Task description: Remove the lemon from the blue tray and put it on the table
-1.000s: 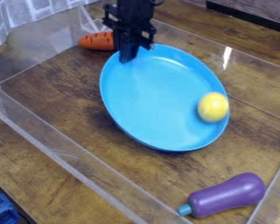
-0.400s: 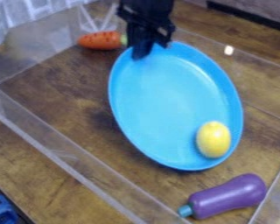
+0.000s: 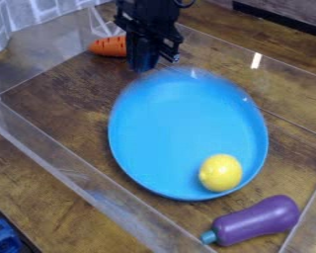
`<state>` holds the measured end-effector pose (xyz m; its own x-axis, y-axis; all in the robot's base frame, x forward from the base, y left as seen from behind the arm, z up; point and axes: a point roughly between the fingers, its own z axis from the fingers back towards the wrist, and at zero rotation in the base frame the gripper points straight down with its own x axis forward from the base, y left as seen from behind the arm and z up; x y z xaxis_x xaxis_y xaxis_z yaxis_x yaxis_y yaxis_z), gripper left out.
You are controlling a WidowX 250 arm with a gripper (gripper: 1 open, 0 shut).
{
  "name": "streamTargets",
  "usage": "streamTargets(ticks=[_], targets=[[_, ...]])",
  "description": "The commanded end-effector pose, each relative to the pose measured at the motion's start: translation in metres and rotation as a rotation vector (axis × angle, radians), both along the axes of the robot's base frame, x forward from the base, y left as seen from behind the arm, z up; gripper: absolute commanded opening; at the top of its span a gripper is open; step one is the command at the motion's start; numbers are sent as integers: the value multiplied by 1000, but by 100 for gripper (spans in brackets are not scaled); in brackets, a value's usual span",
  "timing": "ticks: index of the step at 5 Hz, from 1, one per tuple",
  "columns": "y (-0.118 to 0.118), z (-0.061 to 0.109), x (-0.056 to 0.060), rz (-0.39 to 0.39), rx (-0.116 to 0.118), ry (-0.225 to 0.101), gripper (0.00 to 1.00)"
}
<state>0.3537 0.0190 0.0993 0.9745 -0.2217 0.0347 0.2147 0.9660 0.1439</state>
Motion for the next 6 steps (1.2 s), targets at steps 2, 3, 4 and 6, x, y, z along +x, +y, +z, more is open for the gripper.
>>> streamTargets(ticks=[2, 3, 4, 6], targets=[[-14, 20, -3, 43, 0, -75, 100], [-17, 13, -7, 71, -5, -74, 100], [-25, 9, -15, 113, -9, -71, 100], [-50, 1, -31, 165, -25, -72, 100]])
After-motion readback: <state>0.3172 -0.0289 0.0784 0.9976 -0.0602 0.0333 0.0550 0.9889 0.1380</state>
